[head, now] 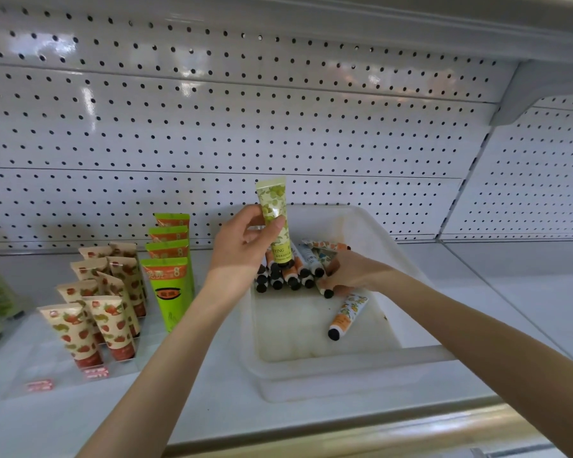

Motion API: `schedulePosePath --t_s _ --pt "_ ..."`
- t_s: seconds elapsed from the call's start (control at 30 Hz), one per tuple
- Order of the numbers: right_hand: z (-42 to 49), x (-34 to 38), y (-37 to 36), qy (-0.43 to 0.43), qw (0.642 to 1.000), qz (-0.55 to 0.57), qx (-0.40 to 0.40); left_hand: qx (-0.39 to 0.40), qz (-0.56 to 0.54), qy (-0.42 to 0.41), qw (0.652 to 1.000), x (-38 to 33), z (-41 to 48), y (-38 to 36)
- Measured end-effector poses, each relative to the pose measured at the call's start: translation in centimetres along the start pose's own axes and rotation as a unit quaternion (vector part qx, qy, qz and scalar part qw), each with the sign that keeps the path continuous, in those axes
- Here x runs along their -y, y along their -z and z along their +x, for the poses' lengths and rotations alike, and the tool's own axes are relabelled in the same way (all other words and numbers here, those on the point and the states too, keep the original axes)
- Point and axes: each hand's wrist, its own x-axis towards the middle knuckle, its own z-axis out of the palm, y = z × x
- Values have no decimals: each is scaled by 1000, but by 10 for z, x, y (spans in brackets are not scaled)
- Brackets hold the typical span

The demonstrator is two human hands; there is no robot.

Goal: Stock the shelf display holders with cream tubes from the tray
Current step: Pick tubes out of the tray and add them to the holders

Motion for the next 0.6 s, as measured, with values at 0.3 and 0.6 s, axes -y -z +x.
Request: schedulePosePath --t_s 0.3,0.6 --pt "-24 -3 19 -47 994 -45 89 14 -6 12 1000 -7 -4 3" --pt "-79 -14 45 -22 992 83 91 29 -8 5 1000 -16 -4 7"
